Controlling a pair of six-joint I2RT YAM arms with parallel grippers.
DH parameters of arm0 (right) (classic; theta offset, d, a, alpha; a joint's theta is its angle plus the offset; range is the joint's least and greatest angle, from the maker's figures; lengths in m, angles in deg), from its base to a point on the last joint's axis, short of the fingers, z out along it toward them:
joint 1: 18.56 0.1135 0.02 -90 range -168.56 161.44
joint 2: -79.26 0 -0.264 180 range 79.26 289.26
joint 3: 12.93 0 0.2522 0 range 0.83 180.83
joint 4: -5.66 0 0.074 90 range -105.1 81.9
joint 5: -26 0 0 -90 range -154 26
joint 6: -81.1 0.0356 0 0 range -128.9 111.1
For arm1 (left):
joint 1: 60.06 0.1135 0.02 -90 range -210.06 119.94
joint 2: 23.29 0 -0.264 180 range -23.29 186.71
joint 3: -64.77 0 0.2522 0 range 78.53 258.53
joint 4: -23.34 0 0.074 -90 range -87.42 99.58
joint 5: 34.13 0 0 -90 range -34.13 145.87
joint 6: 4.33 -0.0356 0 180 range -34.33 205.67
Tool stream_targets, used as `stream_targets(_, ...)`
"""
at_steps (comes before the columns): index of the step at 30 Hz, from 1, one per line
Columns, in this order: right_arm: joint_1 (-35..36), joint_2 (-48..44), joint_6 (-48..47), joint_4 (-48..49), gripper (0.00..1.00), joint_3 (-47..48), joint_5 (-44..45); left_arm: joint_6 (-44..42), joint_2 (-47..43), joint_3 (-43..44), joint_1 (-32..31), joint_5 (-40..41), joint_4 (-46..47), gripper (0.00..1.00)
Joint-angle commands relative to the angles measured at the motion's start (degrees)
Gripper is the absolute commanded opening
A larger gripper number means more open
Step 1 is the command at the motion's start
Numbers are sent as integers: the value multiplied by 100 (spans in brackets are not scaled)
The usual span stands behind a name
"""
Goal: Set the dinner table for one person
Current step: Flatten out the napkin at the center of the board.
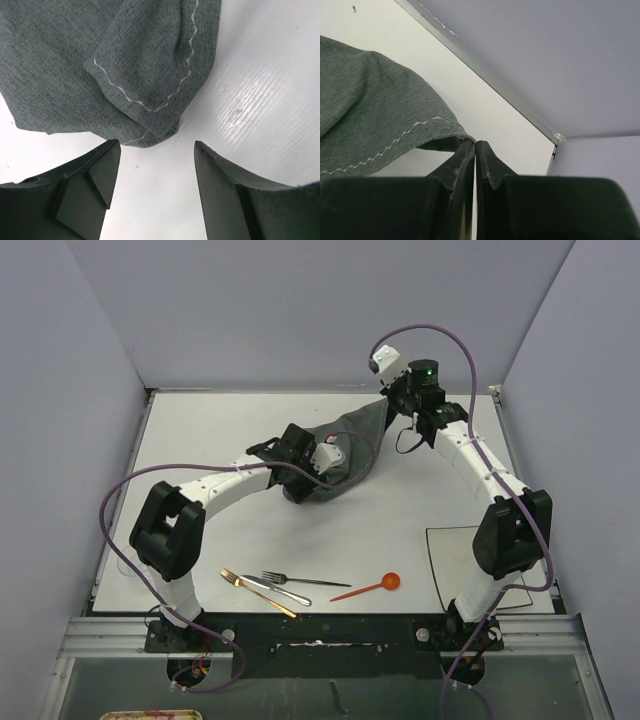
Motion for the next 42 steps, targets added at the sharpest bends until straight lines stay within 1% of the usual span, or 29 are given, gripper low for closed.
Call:
stream_targets(1, -49, 8, 92, 139, 0, 245, -77, 165, 61, 84, 16, -45, -65, 59)
stream_targets(10, -62, -49, 58, 154, 0, 126, -35, 610, 515, 606, 200, -784, -553, 55)
stream_targets(18, -62, -59, 76, 153, 0, 80, -51, 568, 635, 542, 294, -724, -488, 55)
stream_targets(23, -62, -64, 76, 143, 0, 75, -60, 611, 807, 563, 443, -932, -575, 54)
stream_targets(28, -63, -68, 76, 125, 0, 63, -52, 611, 915, 616, 486, -925, -548, 54)
stream_targets(42, -63, 11, 103, 143, 0, 53, -77, 655, 931, 802, 507, -1260, -542, 51)
